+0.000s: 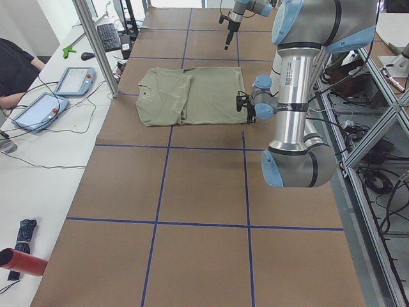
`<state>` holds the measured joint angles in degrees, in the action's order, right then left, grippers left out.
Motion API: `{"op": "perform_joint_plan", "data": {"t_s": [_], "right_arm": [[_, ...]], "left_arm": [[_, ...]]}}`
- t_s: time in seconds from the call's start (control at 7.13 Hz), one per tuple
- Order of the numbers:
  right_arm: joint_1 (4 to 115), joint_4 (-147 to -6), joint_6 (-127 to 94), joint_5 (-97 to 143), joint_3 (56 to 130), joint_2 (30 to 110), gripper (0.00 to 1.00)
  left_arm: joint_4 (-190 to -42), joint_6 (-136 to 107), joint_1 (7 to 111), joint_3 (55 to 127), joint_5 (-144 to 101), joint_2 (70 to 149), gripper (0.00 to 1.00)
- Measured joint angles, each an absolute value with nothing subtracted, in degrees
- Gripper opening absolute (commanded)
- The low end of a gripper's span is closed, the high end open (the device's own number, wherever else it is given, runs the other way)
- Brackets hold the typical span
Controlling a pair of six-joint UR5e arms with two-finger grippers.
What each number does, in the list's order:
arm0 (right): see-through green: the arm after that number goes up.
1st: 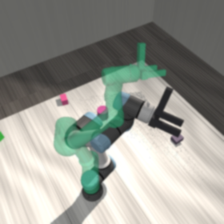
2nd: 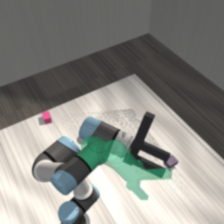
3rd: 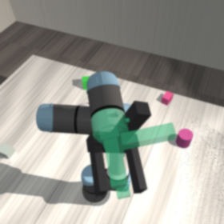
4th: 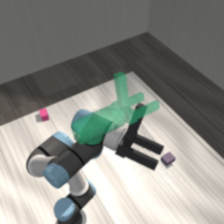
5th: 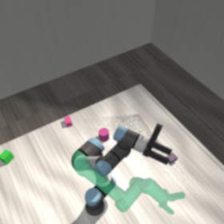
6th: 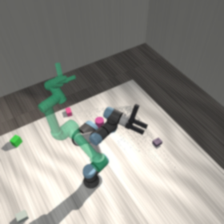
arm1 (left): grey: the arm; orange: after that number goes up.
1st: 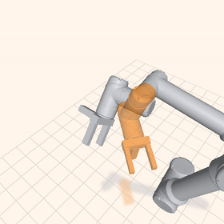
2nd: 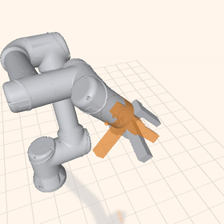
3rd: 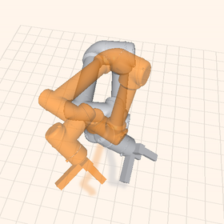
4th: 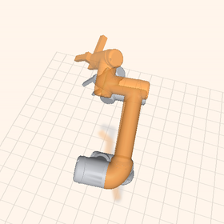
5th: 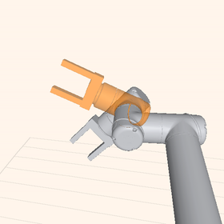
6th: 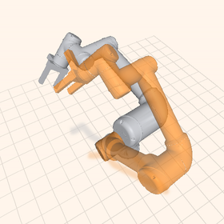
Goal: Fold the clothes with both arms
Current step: 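Position both grippers at the hem corners nearest the robot, then lower both grippers onto the hem corners and close them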
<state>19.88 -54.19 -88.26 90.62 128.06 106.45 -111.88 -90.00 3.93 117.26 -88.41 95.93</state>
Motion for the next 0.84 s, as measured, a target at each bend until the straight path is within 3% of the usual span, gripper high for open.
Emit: {"op": "perform_joint_plan", "data": {"t_s": [0.56, 0.84], "right_arm": [[16.44, -55.11, -94.25, 87.66, 128.14, 106.29, 0.86], [11.75, -58.37, -100.19, 82.55, 128.45, 105.44, 0.89]], "left_arm": [[-111.5, -89.62, 4.59, 121.47, -87.73, 95.39, 0.0], [-111.39, -89.66, 5.12, 123.63, -87.81, 95.58, 0.0]]}}
